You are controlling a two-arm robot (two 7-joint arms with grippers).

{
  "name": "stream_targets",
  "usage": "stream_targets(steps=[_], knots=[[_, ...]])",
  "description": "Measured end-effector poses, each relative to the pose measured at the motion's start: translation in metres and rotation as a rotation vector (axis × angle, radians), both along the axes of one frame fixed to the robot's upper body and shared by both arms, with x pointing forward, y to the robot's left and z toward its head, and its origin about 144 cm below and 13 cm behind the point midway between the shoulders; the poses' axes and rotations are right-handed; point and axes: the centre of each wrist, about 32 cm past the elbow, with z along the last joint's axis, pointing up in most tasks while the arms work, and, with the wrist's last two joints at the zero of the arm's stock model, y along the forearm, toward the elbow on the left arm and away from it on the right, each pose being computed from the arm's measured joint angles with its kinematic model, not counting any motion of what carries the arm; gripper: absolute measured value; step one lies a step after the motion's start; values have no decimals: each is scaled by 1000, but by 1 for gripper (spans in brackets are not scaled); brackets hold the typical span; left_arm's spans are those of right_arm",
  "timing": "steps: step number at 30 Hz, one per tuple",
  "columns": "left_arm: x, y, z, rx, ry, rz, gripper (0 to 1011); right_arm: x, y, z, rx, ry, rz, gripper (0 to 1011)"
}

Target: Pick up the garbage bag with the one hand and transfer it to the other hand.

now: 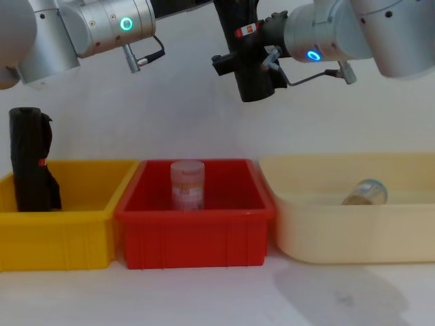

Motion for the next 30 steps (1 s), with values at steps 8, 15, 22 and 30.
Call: stream_targets(steps=[8, 15, 22, 30], knots=[[0, 0, 0, 0, 0, 0, 381, 4, 3, -1, 0, -3, -11, 1001], [0, 0, 0, 0, 0, 0, 381, 6, 5, -1, 1, -6, -19, 855], [0, 0, 0, 0, 0, 0, 381, 7, 6, -1, 1, -8, -23, 656], [0, 0, 0, 0, 0, 0, 381, 8, 7, -2, 1, -8, -25, 539]])
